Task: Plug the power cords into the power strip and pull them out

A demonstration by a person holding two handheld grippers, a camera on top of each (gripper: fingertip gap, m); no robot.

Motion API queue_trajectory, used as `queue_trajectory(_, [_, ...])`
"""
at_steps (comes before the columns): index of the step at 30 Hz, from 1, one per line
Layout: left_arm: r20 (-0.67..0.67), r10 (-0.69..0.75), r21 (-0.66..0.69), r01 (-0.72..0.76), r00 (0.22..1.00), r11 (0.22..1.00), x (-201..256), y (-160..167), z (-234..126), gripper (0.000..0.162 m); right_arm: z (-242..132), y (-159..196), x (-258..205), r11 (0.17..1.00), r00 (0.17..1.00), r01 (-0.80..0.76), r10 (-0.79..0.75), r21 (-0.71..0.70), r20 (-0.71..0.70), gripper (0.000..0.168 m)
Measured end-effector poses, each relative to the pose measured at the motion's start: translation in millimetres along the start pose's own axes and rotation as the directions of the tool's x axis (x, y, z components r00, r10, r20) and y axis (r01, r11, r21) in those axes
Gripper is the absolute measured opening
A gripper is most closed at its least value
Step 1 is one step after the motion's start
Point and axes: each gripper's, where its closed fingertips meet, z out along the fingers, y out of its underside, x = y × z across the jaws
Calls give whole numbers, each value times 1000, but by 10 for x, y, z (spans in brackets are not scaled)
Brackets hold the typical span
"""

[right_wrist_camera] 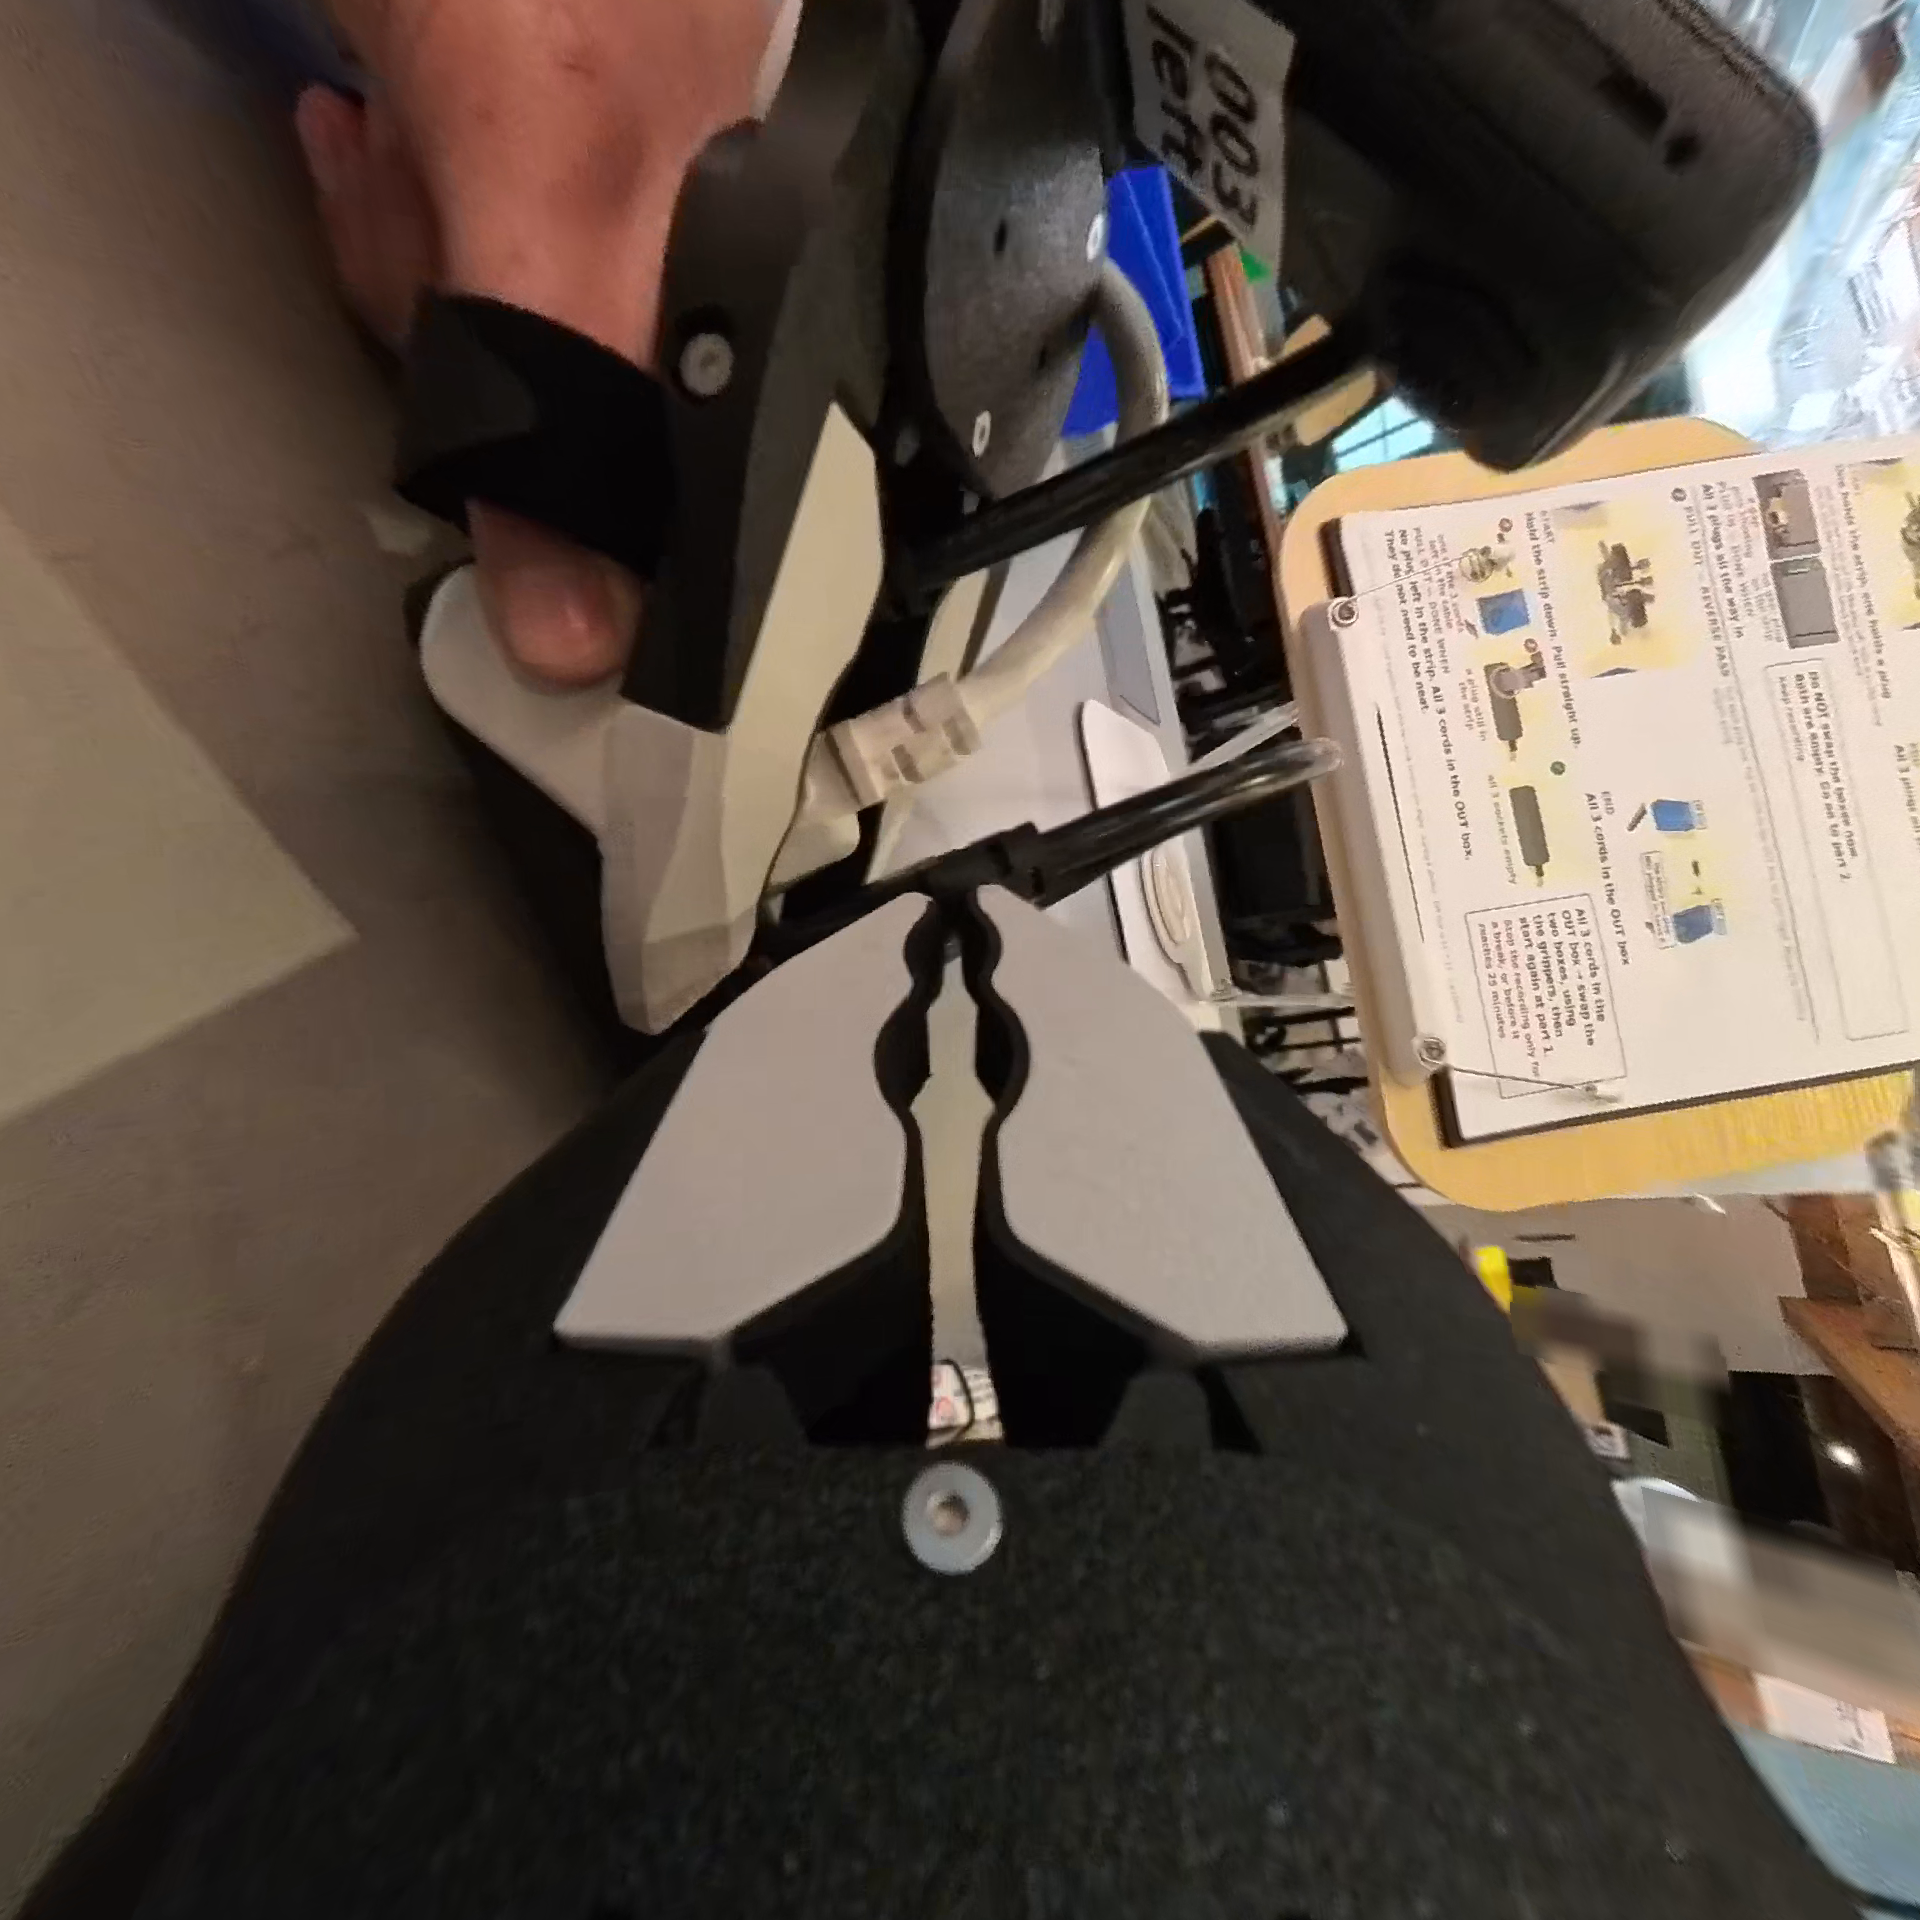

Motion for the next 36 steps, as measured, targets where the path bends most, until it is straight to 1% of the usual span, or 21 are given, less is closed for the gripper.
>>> queue_trajectory(2, [24,84,-6,-84,996,996,-8,1,4,42,-34,-10,-25,997,994,-58,53,47,97,3])
queue_trajectory(3, [47,151,-15,-151,987,988,-14,8,8,42,-65,-9,-42,989,977,-129,116,66,177,3])
queue_trajectory(4, [64,225,-28,-223,972,974,-15,17,10,43,-108,-25,-69,965,933,-252,222,74,284,3])
queue_trajectory(5, [84,288,-43,-285,954,958,-22,28,13,44,-158,-50,-88,925,864,-374,320,69,390,3])
queue_trajectory(6, [107,334,-57,-330,936,942,-31,35,18,44,-179,-34,-62,886,803,-462,397,42,445,4])
queue_trajectory(7, [121,373,-66,-368,920,928,-30,39,23,45,-177,1,-44,854,753,-520,455,7,475,20])
queue_trajectory(8, [123,392,-71,-386,912,920,-19,41,27,45,-201,4,-121,843,696,-537,465,-32,548,24])
queue_trajectory(9, [118,390,-69,-385,913,921,-8,40,32,45,-193,22,-168,849,677,-524,462,-65,574,23])
queue_trajectory(11, [115,389,-60,-385,914,921,2,35,36,45,-133,14,-251,872,688,-482,437,-86,579,34])
queue_trajectory(12, [111,391,-54,-388,914,920,10,34,36,44,-90,5,-296,880,692,-464,432,-101,578,36])
queue_trajectory(13, [109,392,-51,-389,913,920,17,34,36,44,-28,13,-319,882,702,-456,438,-118,563,31])
queue_trajectory(14, [110,389,-49,-386,915,921,16,33,35,45,17,14,-337,879,699,-460,447,-129,558,35])
queue_trajectory(20, [129,309,-52,-305,942,951,-32,31,41,46,20,32,-312,822,643,-564,498,-81,582,29])
queue_trajectory(22, [125,263,-57,-258,957,964,-53,38,46,45,9,50,-298,826,663,-560,490,-59,565,29])
queue_trajectory(25, [114,258,-52,-253,959,966,-35,38,50,46,-27,41,-298,853,707,-521,448,-25,547,28])
queue_trajectory(28, [114,257,-55,-252,960,966,-20,43,56,46,-32,16,-299,847,685,-529,461,-50,565,26])
queue_trajectory(30, [113,255,-62,-249,960,967,-21,50,63,43,-11,6,-302,814,631,-576,502,-76,591,25])
queue_trajectory(32, [126,250,-63,-244,960,968,-41,47,66,44,5,12,-288,775,579,-623,548,-105,604,24])
queue_trajectory(34, [127,250,-59,-245,960,968,-46,38,74,46,-29,57,-278,798,618,-593,535,-106,576,25])
queue_trajectory(36, [111,254,-59,-249,961,967,-26,41,78,46,-59,53,-288,789,606,-605,544,-107,580,25])
